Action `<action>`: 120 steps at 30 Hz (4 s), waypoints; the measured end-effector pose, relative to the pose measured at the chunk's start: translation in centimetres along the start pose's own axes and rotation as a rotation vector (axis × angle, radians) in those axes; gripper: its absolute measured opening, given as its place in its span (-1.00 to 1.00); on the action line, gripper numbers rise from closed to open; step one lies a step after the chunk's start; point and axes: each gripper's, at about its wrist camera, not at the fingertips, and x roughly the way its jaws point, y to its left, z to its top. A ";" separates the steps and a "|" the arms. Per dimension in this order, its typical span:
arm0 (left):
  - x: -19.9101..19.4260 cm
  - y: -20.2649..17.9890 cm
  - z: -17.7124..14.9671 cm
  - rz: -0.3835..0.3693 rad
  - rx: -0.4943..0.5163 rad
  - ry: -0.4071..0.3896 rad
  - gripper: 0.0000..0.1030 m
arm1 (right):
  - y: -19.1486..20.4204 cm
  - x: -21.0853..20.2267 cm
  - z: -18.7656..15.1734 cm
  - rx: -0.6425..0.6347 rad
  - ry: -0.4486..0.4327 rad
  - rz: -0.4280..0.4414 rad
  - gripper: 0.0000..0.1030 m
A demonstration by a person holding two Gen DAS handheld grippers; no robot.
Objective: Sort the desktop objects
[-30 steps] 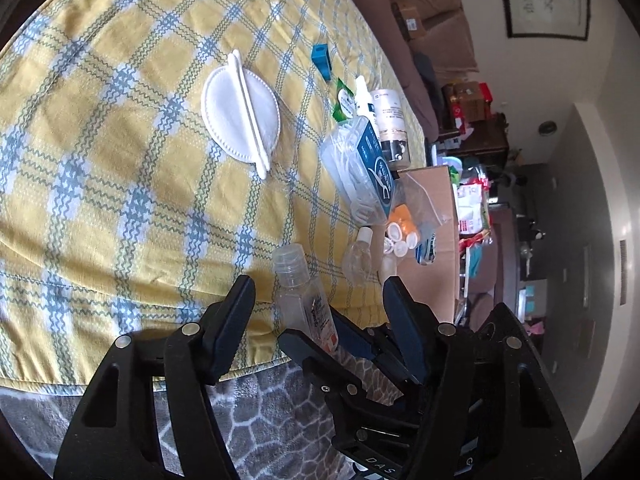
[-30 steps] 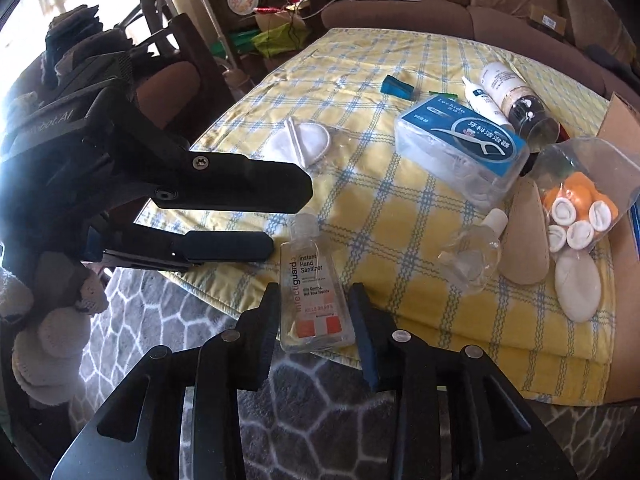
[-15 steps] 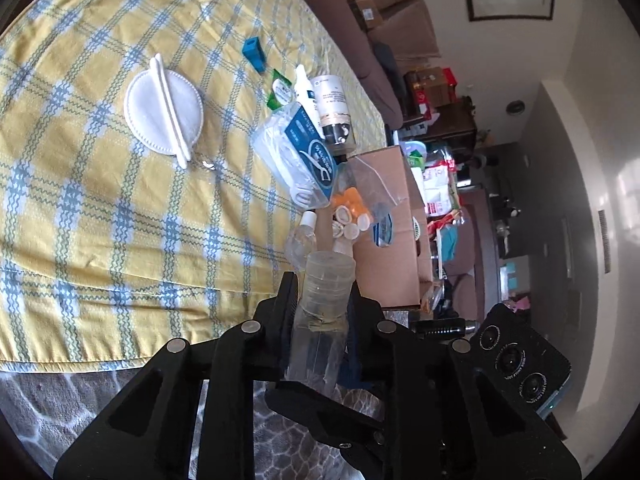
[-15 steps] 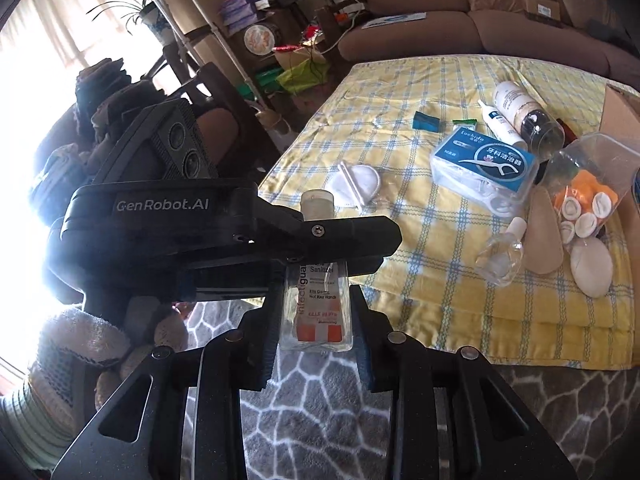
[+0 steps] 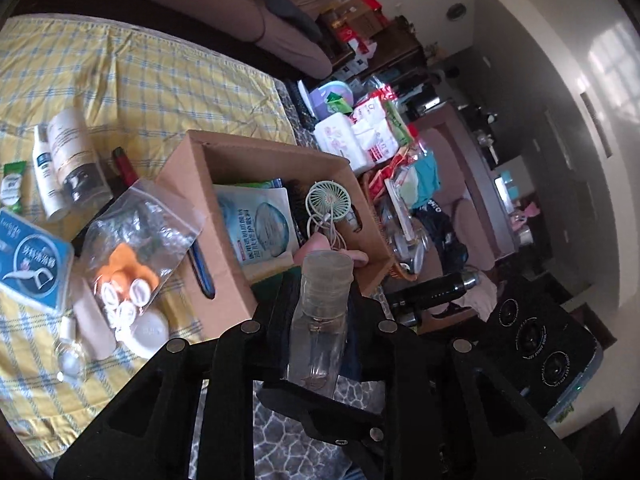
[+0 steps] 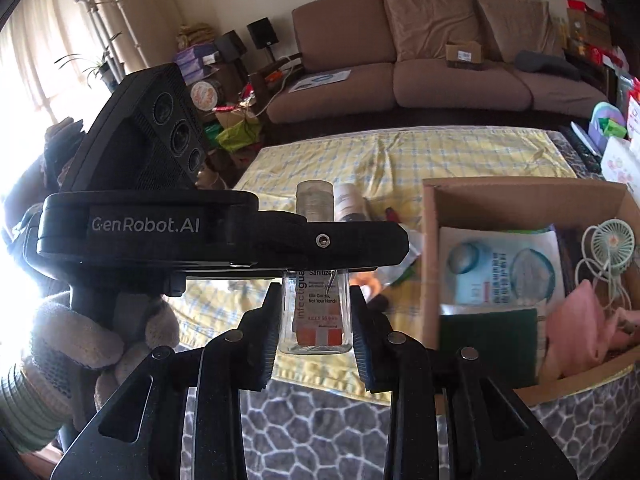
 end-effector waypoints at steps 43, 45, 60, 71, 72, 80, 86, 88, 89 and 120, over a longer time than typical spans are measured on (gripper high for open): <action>-14.9 17.6 1.9 0.281 -0.264 -0.225 0.61 | 0.8 11.8 7.9 0.008 0.157 -0.067 0.34; -15.0 18.2 2.2 0.270 -0.266 -0.233 0.61 | 1.1 13.9 8.3 -0.009 0.176 -0.087 0.34; -11.8 20.4 3.5 0.154 -0.305 -0.219 0.61 | -1.0 25.6 6.7 -0.004 0.394 -0.160 0.21; -9.4 19.8 2.2 -0.037 -0.423 -0.236 0.70 | -1.4 18.8 7.3 0.236 0.267 0.125 -0.08; -8.9 19.6 2.0 -0.072 -0.446 -0.237 0.71 | -1.0 18.1 7.1 0.255 0.260 0.158 -0.08; -8.3 16.8 -0.5 -0.120 -0.500 -0.239 0.87 | 1.0 12.6 4.4 0.244 0.202 0.184 -0.08; -11.1 11.6 -3.7 -0.004 -0.237 -0.232 0.88 | 0.1 9.3 4.5 0.306 0.154 0.231 -0.10; -11.7 9.4 -5.3 0.033 -0.089 -0.241 0.88 | 0.2 8.2 4.4 0.328 0.142 0.263 -0.11; -12.0 8.1 -6.1 0.064 -0.002 -0.251 0.88 | 0.3 7.8 4.4 0.340 0.139 0.280 -0.11; -5.9 6.8 -13.8 0.547 0.367 -0.107 0.43 | -0.7 3.4 -3.2 0.242 0.186 0.128 -0.28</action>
